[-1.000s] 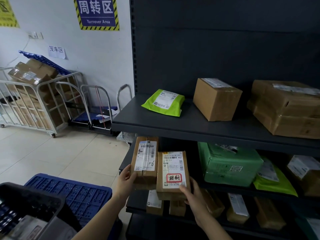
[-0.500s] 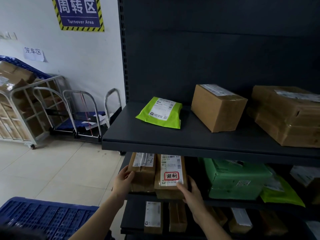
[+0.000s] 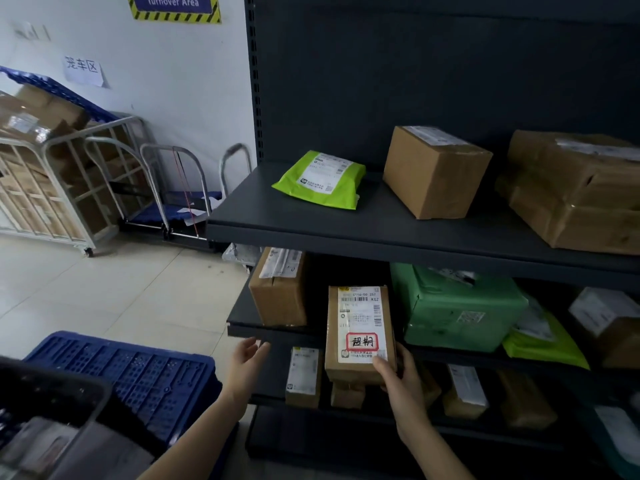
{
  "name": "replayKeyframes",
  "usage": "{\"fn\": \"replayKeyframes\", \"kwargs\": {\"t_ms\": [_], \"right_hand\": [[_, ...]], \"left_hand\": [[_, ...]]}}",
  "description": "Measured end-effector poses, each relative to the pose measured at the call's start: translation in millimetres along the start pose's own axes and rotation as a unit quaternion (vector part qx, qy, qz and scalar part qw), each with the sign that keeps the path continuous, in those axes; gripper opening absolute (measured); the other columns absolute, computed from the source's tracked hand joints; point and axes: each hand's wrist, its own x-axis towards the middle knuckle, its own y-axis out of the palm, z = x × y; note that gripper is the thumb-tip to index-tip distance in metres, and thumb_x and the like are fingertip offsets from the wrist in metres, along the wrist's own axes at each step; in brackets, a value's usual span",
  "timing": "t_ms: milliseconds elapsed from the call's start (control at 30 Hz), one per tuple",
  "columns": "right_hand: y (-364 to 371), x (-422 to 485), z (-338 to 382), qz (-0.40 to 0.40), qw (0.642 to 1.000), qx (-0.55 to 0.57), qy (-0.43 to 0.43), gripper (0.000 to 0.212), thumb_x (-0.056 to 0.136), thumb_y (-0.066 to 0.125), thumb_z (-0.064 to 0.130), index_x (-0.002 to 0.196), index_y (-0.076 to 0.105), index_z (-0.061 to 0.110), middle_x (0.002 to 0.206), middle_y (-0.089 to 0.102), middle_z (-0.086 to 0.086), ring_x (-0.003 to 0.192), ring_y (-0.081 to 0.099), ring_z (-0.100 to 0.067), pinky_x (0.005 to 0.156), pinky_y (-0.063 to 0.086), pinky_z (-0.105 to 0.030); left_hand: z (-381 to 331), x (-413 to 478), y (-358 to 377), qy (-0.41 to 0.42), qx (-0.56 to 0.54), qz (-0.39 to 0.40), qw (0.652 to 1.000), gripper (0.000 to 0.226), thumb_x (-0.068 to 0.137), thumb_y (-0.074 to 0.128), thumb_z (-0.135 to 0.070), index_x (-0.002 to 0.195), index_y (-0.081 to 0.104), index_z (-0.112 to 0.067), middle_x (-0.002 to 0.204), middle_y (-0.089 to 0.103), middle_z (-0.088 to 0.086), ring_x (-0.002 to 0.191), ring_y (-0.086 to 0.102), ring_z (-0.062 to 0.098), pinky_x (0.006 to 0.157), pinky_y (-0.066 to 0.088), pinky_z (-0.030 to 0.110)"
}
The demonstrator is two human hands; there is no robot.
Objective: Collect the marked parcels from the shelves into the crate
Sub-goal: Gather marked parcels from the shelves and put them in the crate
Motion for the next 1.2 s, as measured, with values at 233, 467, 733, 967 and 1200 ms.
{"fn": "replayKeyframes", "kwargs": {"t_ms": [233, 467, 733, 967, 1200], "right_hand": [[-56.7, -58.2, -48.0, 0.021, 1.000, 0.014, 0.015, 0.044, 0.081, 0.067, 0.027, 0.116, 0.049, 0.044, 0.109, 0.064, 0.016, 0.104, 0.058, -0.006, 0.089, 0.045, -0.030], [-85.3, -61.6, -114.5, -0.006, 0.996, -0.026, 0.089, 0.060, 0.076, 0.074, 0.018, 0.129, 0.046, 0.021, 0.095, 0.058, 0.014, 0.088, 0.053, -0.010, 0.089, 0.042, -0.035], [-68.2, 13.2, -195.0, 0.004, 0.999, 0.006, 0.035, 0.060, 0.079, 0.070, 0.030, 0.133, 0.045, 0.030, 0.121, 0.056, 0.003, 0.115, 0.049, -0.020, 0.103, 0.037, -0.042], [-58.0, 72.5, -253.6, 0.020, 0.998, 0.038, -0.044, 0.038, 0.078, 0.068, 0.035, 0.110, 0.049, 0.044, 0.100, 0.059, 0.018, 0.093, 0.054, -0.001, 0.069, 0.043, -0.022], [-56.3, 92.1, -299.1, 0.027, 0.990, 0.077, -0.113, 0.046, 0.075, 0.067, 0.038, 0.119, 0.054, 0.038, 0.107, 0.066, 0.014, 0.099, 0.060, -0.005, 0.076, 0.047, -0.022]], "left_hand": [[63.9, -65.1, 38.0, -0.036, 0.041, 0.017, 0.998, 0.052, 0.092, 0.058, -0.022, 0.137, 0.040, -0.005, 0.136, 0.049, 0.013, 0.119, 0.049, 0.024, 0.099, 0.037, 0.032], [121.3, -69.5, 65.7, -0.038, 0.137, 0.017, 0.990, 0.056, 0.089, 0.062, -0.025, 0.138, 0.040, -0.008, 0.137, 0.052, 0.009, 0.118, 0.050, 0.017, 0.097, 0.038, 0.030], [195.6, 2.9, 88.9, 0.103, 0.278, -0.020, 0.955, 0.065, 0.085, 0.065, -0.029, 0.141, 0.035, -0.012, 0.143, 0.040, 0.006, 0.130, 0.039, 0.019, 0.104, 0.033, 0.027], [249.4, 75.7, 116.1, 0.190, 0.420, -0.071, 0.885, 0.078, 0.085, 0.057, -0.047, 0.147, 0.019, -0.016, 0.156, 0.015, 0.008, 0.144, 0.012, 0.026, 0.112, 0.029, 0.038], [287.5, 108.2, 134.7, 0.213, 0.464, -0.135, 0.849, 0.079, 0.082, 0.054, -0.057, 0.145, 0.024, -0.022, 0.155, 0.009, 0.020, 0.143, 0.006, 0.035, 0.116, 0.015, 0.041]]}}
